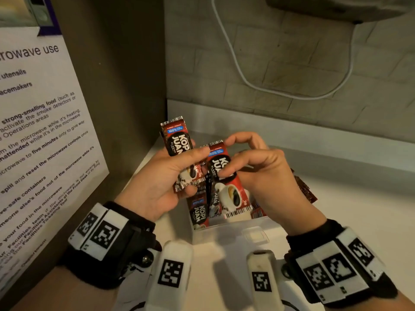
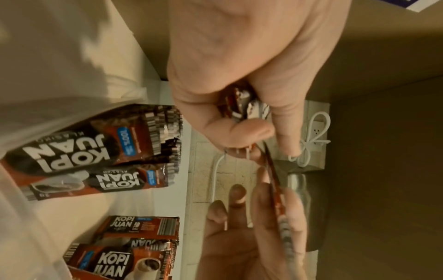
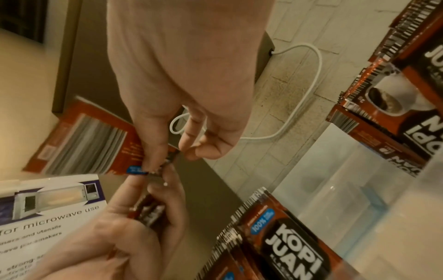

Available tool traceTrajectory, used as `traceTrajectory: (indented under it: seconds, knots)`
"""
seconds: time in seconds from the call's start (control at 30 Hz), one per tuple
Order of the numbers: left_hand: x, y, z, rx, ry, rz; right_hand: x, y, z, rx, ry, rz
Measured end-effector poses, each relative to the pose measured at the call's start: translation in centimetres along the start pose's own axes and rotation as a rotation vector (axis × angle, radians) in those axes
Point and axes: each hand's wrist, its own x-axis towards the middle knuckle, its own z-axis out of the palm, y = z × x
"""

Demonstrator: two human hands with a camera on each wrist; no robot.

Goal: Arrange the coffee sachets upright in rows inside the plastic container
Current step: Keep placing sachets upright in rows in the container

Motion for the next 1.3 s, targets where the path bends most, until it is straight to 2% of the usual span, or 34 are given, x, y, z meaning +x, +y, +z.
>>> traceTrajectory:
  seconds: [0.13,0.23,0.3,0.47,0.6,0.8,1.3]
  knots:
    - [0.4,0.1,0.1,-0.021,0.099,0.089,0.0,0.3,-0.2,0.021,0.042,0.047]
    - [0.4,0.3,0.1,-0.01,0.1,0.148,0.1,-0.1,-0.5,0.033,0.071,0.124]
    - [0.4,0.1,0.3,0.057,0.079,0.163,0.3,0.0,-0.5,-0.064,0.054,0.182]
    - [0.6,-0.3,0.0,0.077,0.098,0.104,0.6,0.8,-1.5,-0.22,0.088,0.292]
    - [1.1,-0.1,-1.5,0.027,0.204,0.061,0.2,2.3,-3.0,-0.339,0.0,0.458]
    - [1.4,-0.7,-2.4,-0.021,0.27,0.004,-0.5,4.9,-2.3,-0.262,-0.028,0.585]
    - [1.4,-1.3,-2.2,-0.008,0.282,0.02,0.0,6.1,-1.0,-0.32,-0.072,0.577]
